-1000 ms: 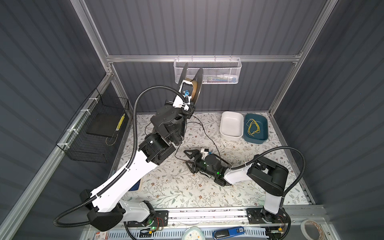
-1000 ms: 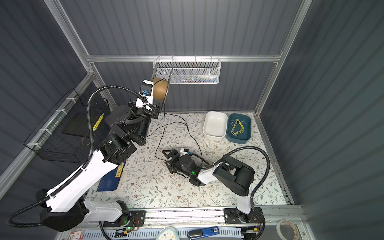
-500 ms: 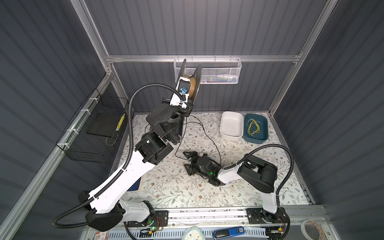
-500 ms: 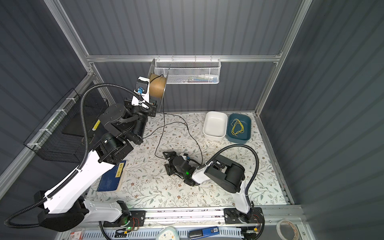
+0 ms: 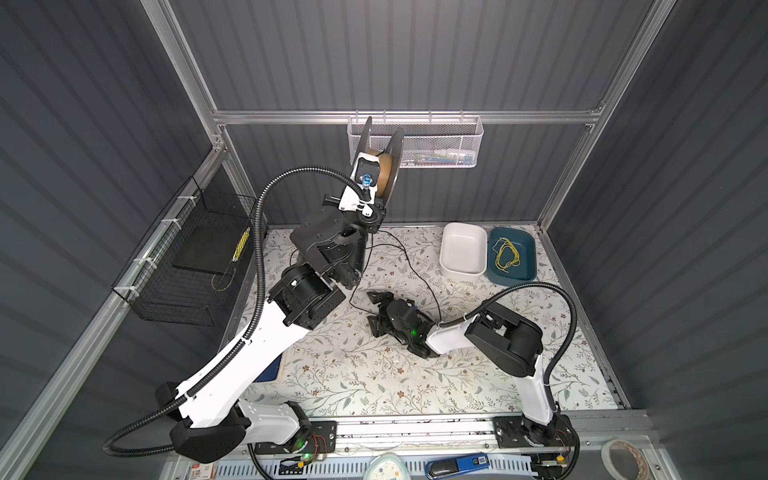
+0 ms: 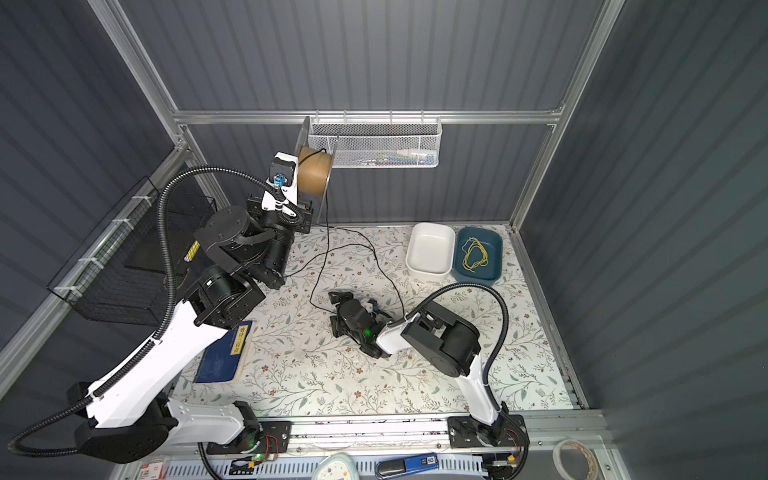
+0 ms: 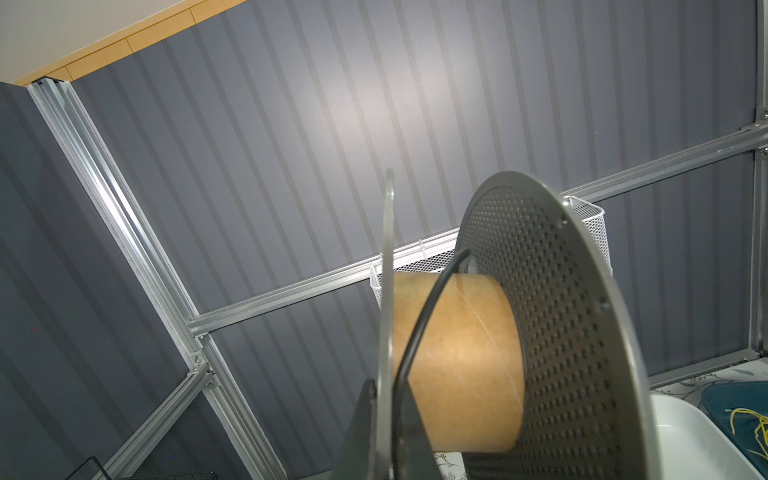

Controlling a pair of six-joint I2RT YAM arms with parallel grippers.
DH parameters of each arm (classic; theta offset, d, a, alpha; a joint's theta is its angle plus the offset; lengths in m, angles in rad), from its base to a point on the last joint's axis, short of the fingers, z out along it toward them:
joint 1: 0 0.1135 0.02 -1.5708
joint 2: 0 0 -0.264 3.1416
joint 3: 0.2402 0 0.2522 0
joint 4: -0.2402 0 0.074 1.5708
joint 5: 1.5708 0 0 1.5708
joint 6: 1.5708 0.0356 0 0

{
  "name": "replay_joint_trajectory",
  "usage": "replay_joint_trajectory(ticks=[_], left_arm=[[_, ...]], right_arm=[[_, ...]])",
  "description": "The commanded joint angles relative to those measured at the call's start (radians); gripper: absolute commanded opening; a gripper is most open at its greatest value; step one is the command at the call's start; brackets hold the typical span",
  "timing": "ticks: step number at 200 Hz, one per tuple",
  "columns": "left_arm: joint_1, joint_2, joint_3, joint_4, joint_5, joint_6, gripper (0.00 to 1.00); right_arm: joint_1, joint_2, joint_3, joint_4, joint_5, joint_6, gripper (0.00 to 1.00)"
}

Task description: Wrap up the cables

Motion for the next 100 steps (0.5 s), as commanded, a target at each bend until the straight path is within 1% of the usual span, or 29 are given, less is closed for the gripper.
replay_joint_trajectory(ticks=[1,21,36,43,52,59,72,87,93,100], left_arm=[[0.000,-0.047,0.037,0.086,0.015,-0.004,0.00],[-0.001,-0.062,0.026,0.085,0.015,-0.014,0.00],[-0.001,-0.073,0.016,0.084,0.014,-0.024,0.00],[0.000,-0.076,0.015,0.081,0.014,-0.024,0.00],[-0.001,-0.078,0.015,0.074,0.012,-0.025,0.00],[0.000,-0.082,0.010,0.072,0.011,-0.027,0.00],[-0.001,-0.092,0.000,0.072,0.012,-0.031,0.00],[-0.001,-0.099,-0.009,0.074,0.008,-0.030,0.00],[0.000,-0.103,-0.011,0.073,0.006,-0.029,0.00],[-0.001,-0.104,-0.014,0.073,0.003,-0.026,0.00]], right_arm=[[0.020,0.028,0.023,-0.053,0.038,0.031,0.90],[-0.004,0.092,0.059,0.011,0.048,0.063,0.86],[-0.014,0.099,0.092,-0.005,0.080,0.030,0.82],[-0.019,0.103,0.108,-0.009,0.087,0.023,0.78],[-0.026,0.111,0.120,0.008,0.108,0.008,0.70],[-0.035,0.118,0.129,0.004,0.113,0.022,0.64],[-0.047,0.137,0.144,0.023,0.123,0.024,0.50],[-0.055,0.143,0.149,0.039,0.131,0.008,0.23],[-0.057,0.137,0.144,0.040,0.131,-0.001,0.15],[-0.060,0.130,0.136,0.050,0.131,-0.013,0.10]])
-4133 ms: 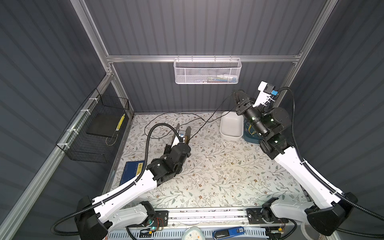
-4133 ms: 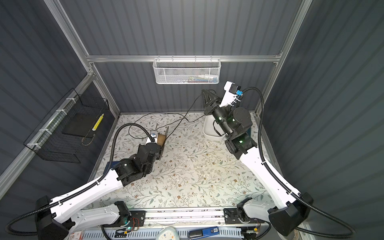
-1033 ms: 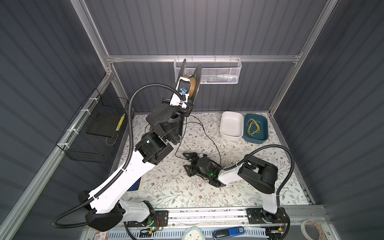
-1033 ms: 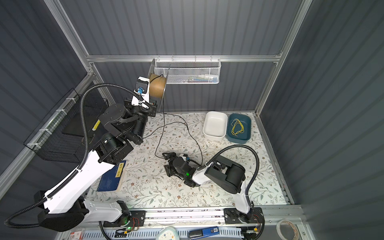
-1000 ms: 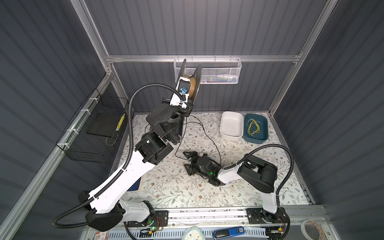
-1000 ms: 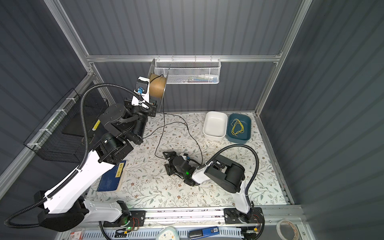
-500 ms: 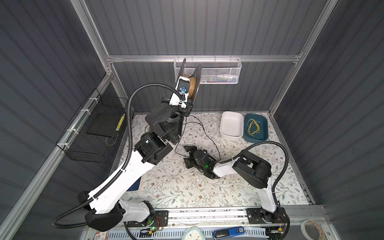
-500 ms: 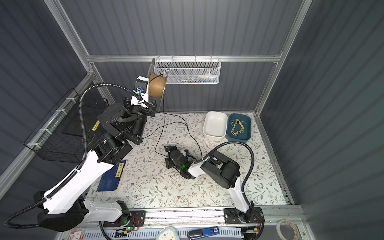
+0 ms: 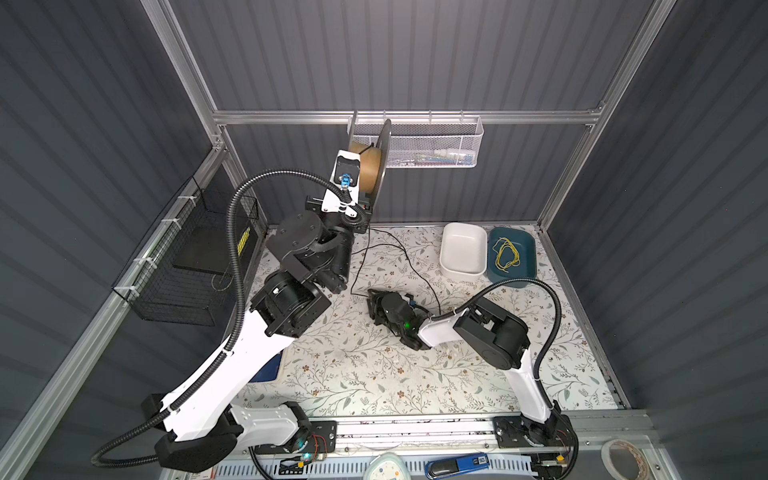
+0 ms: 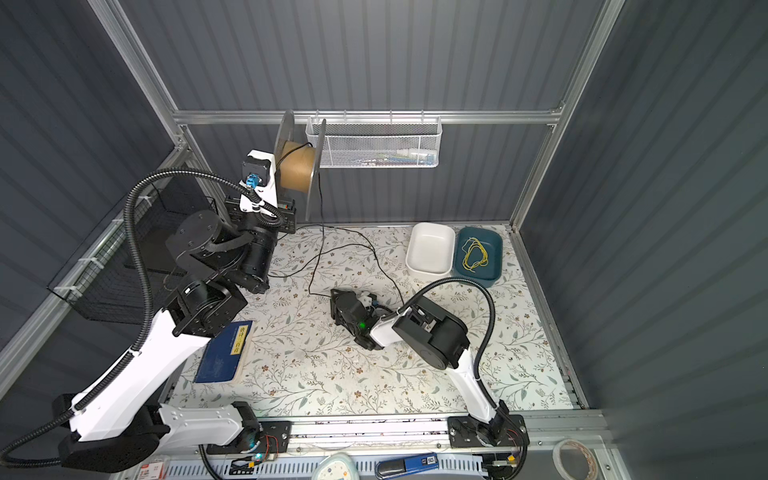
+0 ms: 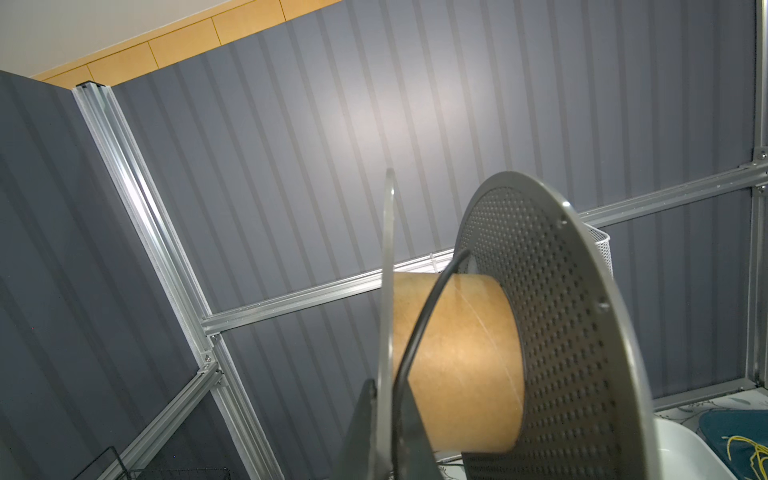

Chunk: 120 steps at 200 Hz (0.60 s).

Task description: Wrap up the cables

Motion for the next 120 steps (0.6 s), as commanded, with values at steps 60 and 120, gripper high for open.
replay_joint_trajectory(ticks=[60,120], left_arm=[[-0.001,-0.060,-0.033,0.096,-0.029,0.034,0.00],[0.001,-0.062,-0.076,0.168,-0.112,0.097,0.00]], right_arm=[[-0.030,-0.142,-0.137,0.124,0.053,-0.190,0.00],[0.016,-0.452,-0.404,0.072,0.037,-0.491,0.00]])
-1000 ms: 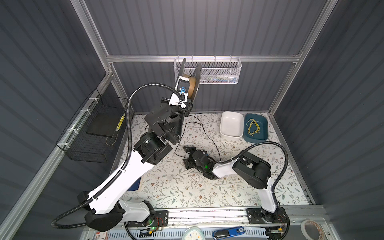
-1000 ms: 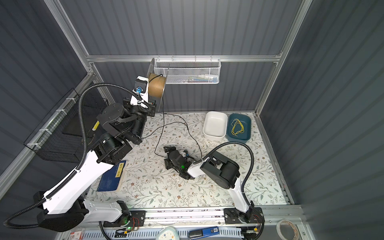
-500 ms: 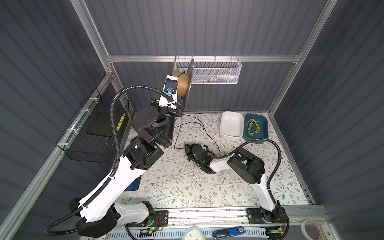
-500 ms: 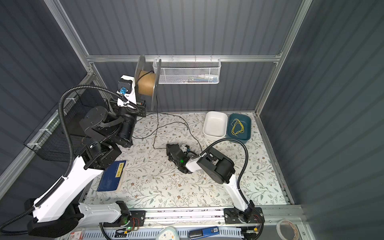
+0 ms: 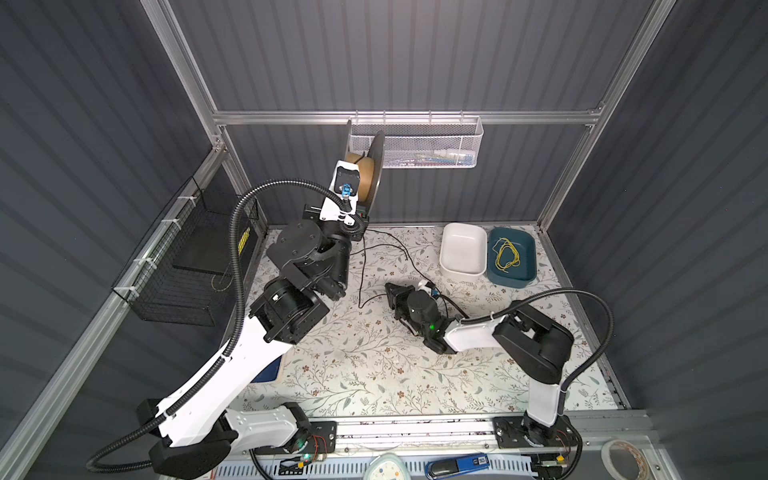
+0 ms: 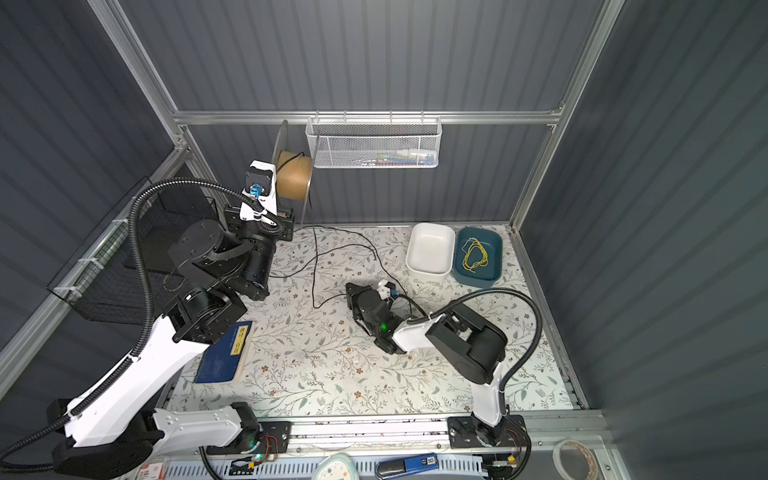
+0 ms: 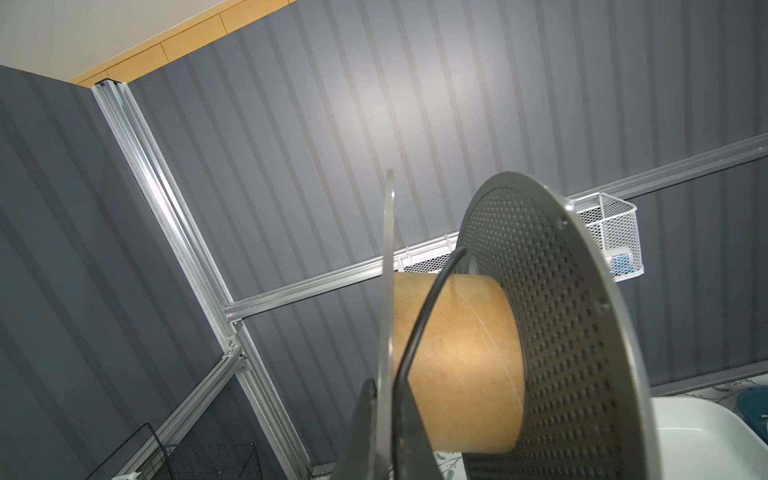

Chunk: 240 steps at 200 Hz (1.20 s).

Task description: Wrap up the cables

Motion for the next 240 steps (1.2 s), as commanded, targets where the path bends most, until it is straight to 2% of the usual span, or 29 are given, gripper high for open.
replay_joint_trajectory(ticks=[1,32,54,74,95,137,161,175,219,240], left_arm=[[0.001,-0.025,0.003,0.142,-0.050,0.040,0.00],[0.004,0.020,-0.017,0.185,-0.093,0.083,0.00],[0.018,0.045,-0.053,0.202,-0.112,0.070,0.00],[0.043,0.059,-0.094,0.185,-0.117,0.014,0.00],[0.097,0.070,-0.148,0.126,-0.099,-0.093,0.00],[0.183,0.086,-0.329,0.067,-0.041,-0.259,0.00],[0.184,0.101,-0.394,-0.007,-0.016,-0.324,0.00],[0.183,0.099,-0.437,-0.045,0.005,-0.354,0.00],[0.182,0.071,-0.527,-0.226,0.075,-0.415,0.00],[0.166,0.072,-0.535,-0.332,0.093,-0.473,0.00]], right_arm=[[0.043,-0.099,-0.098,-0.022,0.009,-0.185,0.00],[0.105,-0.294,-0.234,-0.050,0.059,-0.317,0.00],[0.126,-0.486,-0.266,-0.160,0.112,-0.480,0.00],[0.142,-0.657,-0.277,-0.251,0.158,-0.622,0.00],[0.144,-0.823,-0.281,-0.340,0.173,-0.709,0.00],[0.144,-1.013,-0.249,-0.442,0.192,-0.905,0.00],[0.132,-1.053,-0.179,-0.449,0.194,-1.062,0.00],[0.087,-1.048,-0.101,-0.491,0.139,-1.109,0.00],[-0.137,-0.923,0.179,-0.607,-0.131,-1.124,0.00],[-0.233,-0.837,0.279,-0.589,-0.240,-1.089,0.00]])
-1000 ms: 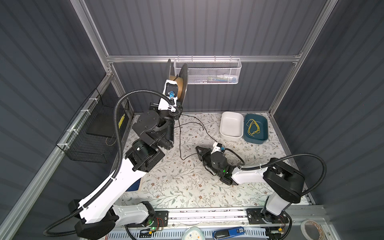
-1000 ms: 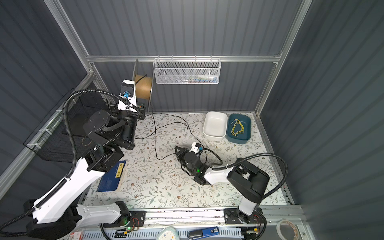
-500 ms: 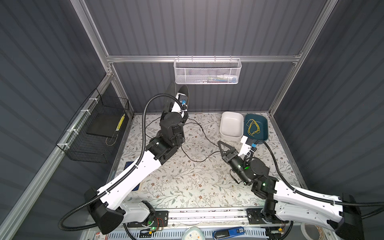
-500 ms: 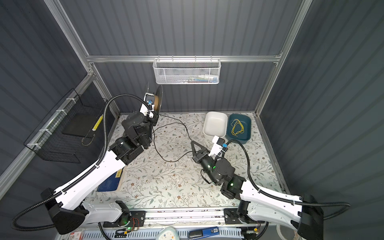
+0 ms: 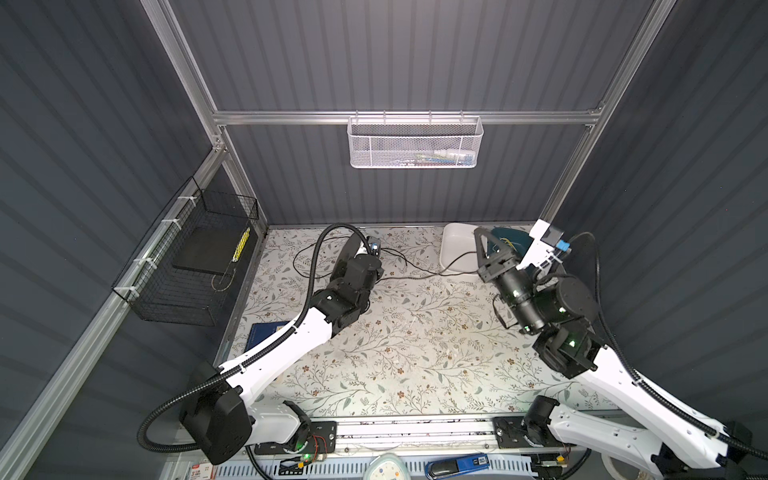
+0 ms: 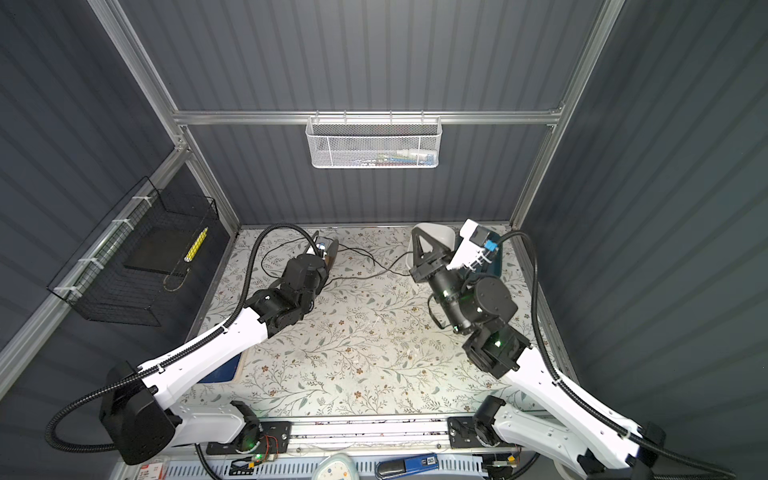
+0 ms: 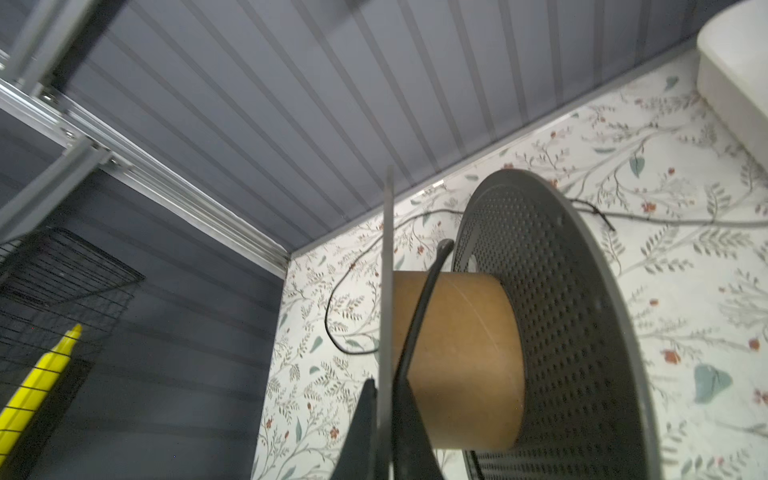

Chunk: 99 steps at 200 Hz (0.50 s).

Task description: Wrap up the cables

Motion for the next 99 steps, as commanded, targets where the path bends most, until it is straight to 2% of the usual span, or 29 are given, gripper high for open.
replay_joint_trajectory(ticks=[1,21,41,66,99], left_arm=[[-0.017,-0.041,0.002,-0.092,0.016,-0.093,0.00],[-0.047,-0.050,-0.019,-0.160,0.019,-0.144,0.00],[-0.127,-0.047,-0.038,-0.199,-0.027,-0.174,0.00],[-0.201,-0.032,-0.030,-0.274,-0.056,-0.235,0.00],[-0.235,-0.055,-0.051,-0.319,-0.057,-0.275,0.00]], right_arm=[[-0.087,0.079,0.094,-0.036,-0.177,-0.008,0.00],[-0.166,0.153,0.162,0.012,-0.275,0.027,0.00],[-0.216,0.244,0.239,0.021,-0.326,0.061,0.02],[-0.290,0.340,0.318,0.076,-0.420,0.146,0.09],[-0.356,0.426,0.432,0.076,-0.495,0.197,0.17]])
